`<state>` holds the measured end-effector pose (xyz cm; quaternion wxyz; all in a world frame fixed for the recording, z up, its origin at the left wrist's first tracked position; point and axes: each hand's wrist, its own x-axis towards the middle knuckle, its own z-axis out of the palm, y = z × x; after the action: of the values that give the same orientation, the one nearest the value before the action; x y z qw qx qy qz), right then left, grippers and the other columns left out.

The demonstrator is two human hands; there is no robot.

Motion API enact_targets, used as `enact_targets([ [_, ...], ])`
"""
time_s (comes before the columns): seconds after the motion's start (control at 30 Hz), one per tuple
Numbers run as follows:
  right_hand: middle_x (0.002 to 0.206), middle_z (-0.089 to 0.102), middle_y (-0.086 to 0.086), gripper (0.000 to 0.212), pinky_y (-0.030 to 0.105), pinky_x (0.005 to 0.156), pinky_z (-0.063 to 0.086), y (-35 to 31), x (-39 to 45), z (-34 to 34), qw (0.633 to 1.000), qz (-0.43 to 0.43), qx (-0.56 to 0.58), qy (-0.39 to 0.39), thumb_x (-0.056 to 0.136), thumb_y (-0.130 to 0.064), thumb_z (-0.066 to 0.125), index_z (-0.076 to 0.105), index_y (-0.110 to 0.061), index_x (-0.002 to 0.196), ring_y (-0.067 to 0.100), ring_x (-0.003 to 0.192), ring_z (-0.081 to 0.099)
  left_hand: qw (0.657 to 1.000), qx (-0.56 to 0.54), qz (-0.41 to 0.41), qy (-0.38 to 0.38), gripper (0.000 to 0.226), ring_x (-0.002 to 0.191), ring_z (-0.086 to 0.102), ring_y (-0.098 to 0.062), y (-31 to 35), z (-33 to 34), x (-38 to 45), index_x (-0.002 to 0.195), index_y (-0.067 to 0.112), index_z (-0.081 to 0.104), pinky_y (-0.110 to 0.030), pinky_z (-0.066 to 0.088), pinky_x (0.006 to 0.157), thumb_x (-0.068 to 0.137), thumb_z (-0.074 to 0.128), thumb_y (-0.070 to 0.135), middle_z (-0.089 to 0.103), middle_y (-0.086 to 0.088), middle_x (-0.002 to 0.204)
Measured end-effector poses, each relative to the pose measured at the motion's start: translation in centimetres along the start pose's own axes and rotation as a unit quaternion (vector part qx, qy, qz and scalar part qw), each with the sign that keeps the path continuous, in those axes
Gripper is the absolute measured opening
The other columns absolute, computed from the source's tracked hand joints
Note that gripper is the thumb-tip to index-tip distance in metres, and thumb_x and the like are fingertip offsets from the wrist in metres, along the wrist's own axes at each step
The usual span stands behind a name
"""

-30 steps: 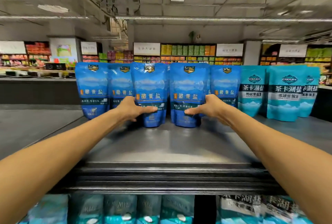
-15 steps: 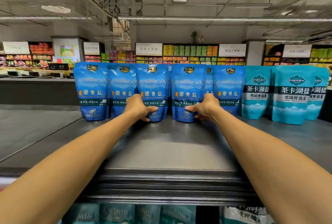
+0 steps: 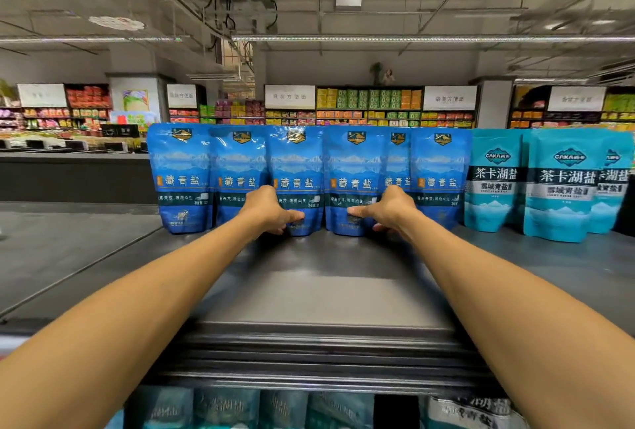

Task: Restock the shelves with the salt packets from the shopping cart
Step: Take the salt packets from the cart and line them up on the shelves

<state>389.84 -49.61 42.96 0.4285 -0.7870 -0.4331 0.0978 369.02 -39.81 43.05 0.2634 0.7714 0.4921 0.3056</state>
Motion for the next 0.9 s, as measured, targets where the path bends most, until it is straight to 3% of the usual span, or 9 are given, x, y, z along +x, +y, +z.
enact_targets([
  [0.1,0.078,0.053,0.003,0.056,0.034,0.060,0.045,0.2,-1.0,-0.9,0.998,-0.014,-0.061,0.015,0.079,-0.061,0.072,0.043,-0.012,0.079,0.021,0.071,0.055,0.998,0.053,0.019,0.013,0.037,0.060,0.069,-0.014,0.3,-0.9,-1.5,0.078,0.008,0.059,-0.020,0.044,0.044,0.088,0.069,0.042,0.073,-0.007,0.073],
  [0.17,0.077,0.050,0.001,0.054,0.038,0.067,0.045,0.6,-2.5,-2.0,0.989,-0.038,-0.141,0.039,0.086,-0.065,0.059,0.043,-0.014,0.080,0.024,0.079,0.054,0.994,0.093,0.045,0.021,0.038,0.074,0.073,-0.022,0.7,-1.8,-2.7,0.071,0.008,0.059,-0.030,0.053,0.059,0.091,0.064,0.040,0.073,-0.009,0.073],
  [0.23,0.076,0.054,0.005,0.050,0.042,0.073,0.048,1.0,-4.2,-3.5,0.984,-0.074,-0.153,0.059,0.090,-0.060,0.058,0.049,-0.011,0.083,0.029,0.085,0.056,0.989,0.123,0.078,0.039,0.042,0.083,0.072,-0.027,0.9,-2.6,-4.3,0.067,0.008,0.061,-0.036,0.055,0.074,0.091,0.063,0.041,0.072,-0.011,0.074],
  [0.33,0.086,0.067,0.008,0.034,0.036,0.077,0.049,1.5,-7.8,-6.3,0.988,-0.125,-0.048,0.078,0.091,-0.043,0.065,0.064,-0.009,0.092,0.023,0.087,0.061,0.989,0.028,0.126,0.078,0.030,0.080,0.072,-0.020,1.3,-3.0,-7.5,0.078,0.013,0.067,-0.038,0.058,0.081,0.091,0.064,0.040,0.074,-0.001,0.076],
  [0.43,0.081,0.071,0.004,0.013,0.022,0.055,0.046,2.2,-13.5,-9.4,0.973,-0.165,0.150,0.057,0.092,-0.028,0.067,0.068,-0.015,0.091,0.008,0.061,0.060,0.977,-0.118,0.164,0.072,0.012,0.083,0.072,-0.014,2.9,-2.1,-11.9,0.090,0.019,0.065,-0.044,0.058,0.084,0.092,0.065,0.031,0.073,0.002,0.085],
  [0.5,0.075,0.070,0.005,0.009,0.021,0.042,0.035,3.6,-17.7,-11.0,0.949,-0.180,0.257,0.028,0.094,-0.021,0.066,0.068,-0.014,0.089,0.010,0.051,0.053,0.962,-0.173,0.205,0.041,0.007,0.079,0.073,-0.011,4.7,-0.8,-15.3,0.092,0.018,0.065,-0.037,0.060,0.072,0.092,0.066,0.025,0.073,0.006,0.081],
  [0.6,0.071,0.069,0.004,0.009,0.024,0.037,0.035,6.6,-23.4,-13.1,0.930,-0.209,0.297,0.056,0.094,-0.016,0.064,0.067,-0.008,0.092,0.017,0.053,0.054,0.922,-0.270,0.277,0.013,0.003,0.074,0.072,-0.005,8.0,2.3,-20.6,0.094,0.014,0.066,-0.018,0.054,0.058,0.093,0.064,0.016,0.073,0.004,0.083],
  [0.73,0.076,0.070,0.007,0.010,0.027,0.043,0.044,12.5,-30.5,-16.3,0.924,-0.190,0.295,0.155,0.094,-0.018,0.063,0.069,-0.010,0.095,0.017,0.066,0.064,0.855,-0.406,0.316,-0.063,0.008,0.073,0.070,-0.012,11.5,8.0,-27.3,0.099,0.005,0.064,-0.022,0.054,0.057,0.094,0.060,0.009,0.072,-0.008,0.089],
  [0.9,0.073,0.070,0.007,0.014,0.024,0.051,0.050,20.8,-39.1,-19.5,0.912,-0.107,0.277,0.285,0.090,-0.026,0.067,0.070,-0.012,0.091,0.015,0.071,0.067,0.796,-0.478,0.294,-0.226,0.011,0.071,0.068,-0.016,13.9,17.0,-33.9,0.098,0.009,0.064,-0.026,0.053,0.055,0.089,0.061,0.016,0.073,-0.004,0.087],
])
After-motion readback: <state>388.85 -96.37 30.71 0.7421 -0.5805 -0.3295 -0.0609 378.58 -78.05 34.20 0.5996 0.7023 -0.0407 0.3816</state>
